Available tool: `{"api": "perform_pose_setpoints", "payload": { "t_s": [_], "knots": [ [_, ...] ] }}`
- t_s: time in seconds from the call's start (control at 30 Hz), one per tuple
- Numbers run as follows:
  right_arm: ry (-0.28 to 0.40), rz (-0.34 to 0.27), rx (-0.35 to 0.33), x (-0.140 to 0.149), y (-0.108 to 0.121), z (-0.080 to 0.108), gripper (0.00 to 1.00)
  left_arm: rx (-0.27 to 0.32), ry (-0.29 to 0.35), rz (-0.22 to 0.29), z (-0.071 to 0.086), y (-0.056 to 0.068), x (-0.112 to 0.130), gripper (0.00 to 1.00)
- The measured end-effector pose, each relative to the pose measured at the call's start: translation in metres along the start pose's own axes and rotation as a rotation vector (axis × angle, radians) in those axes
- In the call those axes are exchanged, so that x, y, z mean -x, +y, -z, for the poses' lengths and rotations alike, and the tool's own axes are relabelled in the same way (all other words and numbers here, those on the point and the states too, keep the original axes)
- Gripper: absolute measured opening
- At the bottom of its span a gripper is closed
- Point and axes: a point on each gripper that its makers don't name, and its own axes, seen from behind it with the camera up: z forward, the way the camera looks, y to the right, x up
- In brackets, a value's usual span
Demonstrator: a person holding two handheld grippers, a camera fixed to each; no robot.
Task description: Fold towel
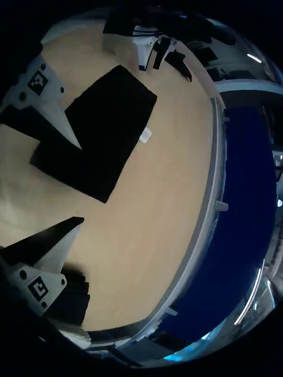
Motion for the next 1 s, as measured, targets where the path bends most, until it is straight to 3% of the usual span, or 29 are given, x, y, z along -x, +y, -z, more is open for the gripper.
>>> {"api": "perform_pose_setpoints", "payload": {
  "t_s": [0.47,0.67,1.0],
  "knots": [
    [-0.018,-0.008,-0.012,0.035,-0.012,0.026,1.0,-0.013,-0.006,0.036,0.026,0.007,0.041,0.87],
    [-0.027,0.003,-0.039,0.041,-0.016,0.027,1.0,-0.028,-0.006,0.048,0.033,0.005,0.051,0.87],
    [-0.075,0.115,-0.124,0.054,-0.032,0.022,0.98,-0.077,0.008,0.076,0.061,-0.005,0.07,0.87]
  ]
}}
